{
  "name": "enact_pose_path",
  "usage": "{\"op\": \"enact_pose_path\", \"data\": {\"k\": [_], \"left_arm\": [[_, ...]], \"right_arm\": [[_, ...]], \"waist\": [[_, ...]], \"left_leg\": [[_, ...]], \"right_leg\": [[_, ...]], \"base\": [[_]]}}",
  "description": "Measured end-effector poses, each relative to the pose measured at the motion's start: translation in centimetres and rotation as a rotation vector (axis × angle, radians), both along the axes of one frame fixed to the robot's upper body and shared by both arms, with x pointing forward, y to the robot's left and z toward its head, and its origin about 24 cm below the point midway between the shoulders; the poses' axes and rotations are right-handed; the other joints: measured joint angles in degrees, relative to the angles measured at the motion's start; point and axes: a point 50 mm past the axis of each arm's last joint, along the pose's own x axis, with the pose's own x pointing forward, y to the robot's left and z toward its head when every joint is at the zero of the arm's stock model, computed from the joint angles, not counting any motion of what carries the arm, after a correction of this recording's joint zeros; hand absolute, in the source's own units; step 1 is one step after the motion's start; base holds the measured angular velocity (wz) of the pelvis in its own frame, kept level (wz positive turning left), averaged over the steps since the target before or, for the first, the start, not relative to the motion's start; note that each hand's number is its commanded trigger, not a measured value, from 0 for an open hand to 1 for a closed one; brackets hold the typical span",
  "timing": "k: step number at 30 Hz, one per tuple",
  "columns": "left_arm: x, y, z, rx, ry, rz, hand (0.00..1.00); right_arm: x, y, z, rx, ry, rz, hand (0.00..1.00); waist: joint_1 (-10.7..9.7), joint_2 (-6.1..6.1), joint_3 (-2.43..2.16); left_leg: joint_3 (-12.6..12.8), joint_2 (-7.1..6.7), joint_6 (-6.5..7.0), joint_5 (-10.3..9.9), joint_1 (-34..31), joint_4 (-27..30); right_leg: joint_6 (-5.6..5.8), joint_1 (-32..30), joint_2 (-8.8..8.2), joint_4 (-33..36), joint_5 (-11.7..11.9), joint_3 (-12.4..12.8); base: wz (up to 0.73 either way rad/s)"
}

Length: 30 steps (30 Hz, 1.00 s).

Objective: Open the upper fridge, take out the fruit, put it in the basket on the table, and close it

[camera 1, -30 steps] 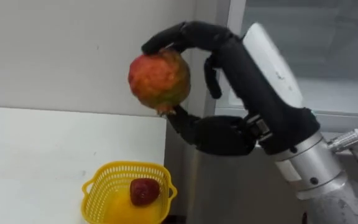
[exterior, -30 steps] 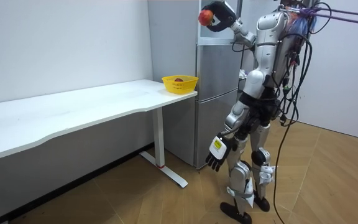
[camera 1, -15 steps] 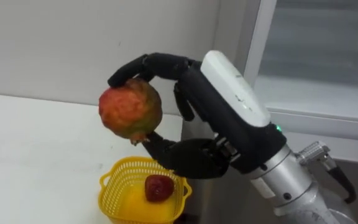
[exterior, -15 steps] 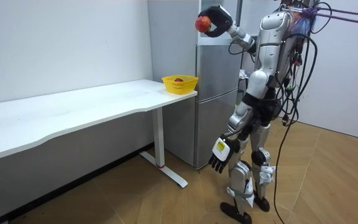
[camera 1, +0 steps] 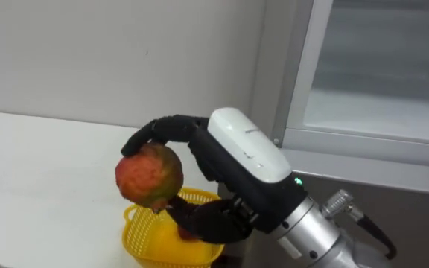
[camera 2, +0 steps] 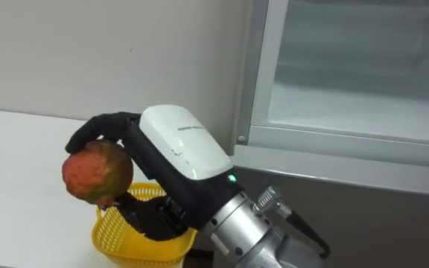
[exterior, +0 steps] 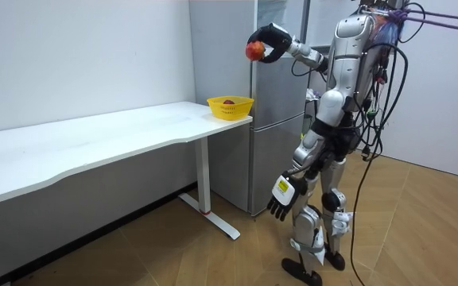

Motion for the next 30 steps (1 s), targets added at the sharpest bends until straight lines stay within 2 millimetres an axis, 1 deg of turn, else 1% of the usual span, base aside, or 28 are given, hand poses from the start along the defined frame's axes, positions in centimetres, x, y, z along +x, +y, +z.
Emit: {"op": "enact_pose_path", "data": {"k": [2,5,7,8,10,14,16,24,27,28,30], "left_arm": [[-0.1,0.0,0.0,-0.003,0.005,-0.004,0.00],[-0.3,-0.1,-0.1,-0.009,0.014,-0.009,0.00],[-0.3,-0.3,-0.1,-0.012,0.022,-0.032,0.00],[-0.4,-0.3,-0.1,-0.017,0.026,-0.033,0.00],[-0.5,-0.3,-0.2,-0.023,0.035,-0.036,0.00],[-0.6,-0.4,-0.2,-0.023,0.039,-0.038,0.00],[-0.6,-0.4,-0.2,-0.021,0.037,-0.038,0.00],[-0.6,-0.5,-0.2,-0.021,0.037,-0.039,0.00],[-0.6,-0.5,-0.2,-0.019,0.036,-0.038,0.00],[-0.6,-0.5,-0.2,-0.018,0.036,-0.038,0.00],[-0.6,-0.6,-0.2,-0.019,0.036,-0.038,0.00]], "right_arm": [[0.2,-0.1,-0.6,-0.020,0.022,-0.011,1.00],[1.1,-0.4,-1.9,-0.052,0.084,-0.044,1.00],[1.8,-0.9,-3.0,-0.077,0.144,-0.083,1.00],[1.8,-1.0,-3.4,-0.086,0.164,-0.095,1.00],[1.8,-1.1,-3.9,-0.099,0.184,-0.103,1.00],[2.4,-1.2,-5.9,-0.142,0.258,-0.127,1.00],[2.6,-1.1,-6.6,-0.143,0.289,-0.135,1.00],[2.9,-1.1,-7.2,-0.157,0.309,-0.157,1.00],[3.0,-1.2,-7.4,-0.167,0.303,-0.169,1.00],[3.0,-1.3,-7.5,-0.167,0.304,-0.174,1.00],[3.1,-1.4,-7.6,-0.170,0.309,-0.179,1.00]], "waist": [[0.4,-0.02,0.00],[1.1,-0.05,0.00],[1.3,-0.30,-0.17],[1.4,-0.46,-0.19],[1.5,-0.63,-0.18],[1.5,-0.63,-0.09],[1.4,-0.64,-0.03],[1.5,-0.57,0.05],[1.6,-0.65,0.25],[1.7,-0.73,0.40],[1.6,-0.83,0.50]], "left_leg": [[-0.1,-0.03,0.00,0.0,0.0,0.0],[-0.2,-0.05,0.00,0.0,-0.1,0.0],[-0.5,-0.08,0.01,0.0,-0.8,0.2],[-0.6,-0.08,0.01,0.0,-1.2,0.4],[-0.8,-0.12,0.01,0.0,-1.5,0.5],[-0.9,-0.14,0.01,0.0,-0.8,0.3],[-0.9,-0.13,0.01,0.0,-0.8,0.3],[-0.9,-0.14,0.00,0.0,-0.8,0.4],[-1.0,-0.15,0.01,0.0,-0.8,0.5],[-1.0,-0.15,0.01,0.0,-0.8,0.5],[-1.0,-0.15,0.02,0.0,-1.1,0.7]], "right_leg": [[0.00,0.0,0.00,0.0,0.0,0.1],[0.00,0.0,-0.03,0.1,0.0,-0.1],[0.00,-0.5,-0.07,0.1,0.0,-0.2],[0.00,-0.7,-0.05,0.1,0.0,-0.2],[0.00,-0.9,-0.06,0.1,0.0,-0.2],[0.00,-0.2,-0.07,0.0,0.0,-0.3],[0.00,-0.2,-0.05,0.0,0.0,-0.3],[0.00,0.0,-0.06,0.0,0.0,-0.3],[0.00,0.0,-0.08,0.0,0.0,-0.3],[0.01,0.0,-0.08,0.0,0.0,-0.4],[0.01,-0.1,-0.08,-0.1,0.0,-0.4]], "base": [[0.00],[0.02],[0.07],[0.06],[0.06],[0.01],[0.00],[0.00],[0.00],[0.00],[0.00]]}}
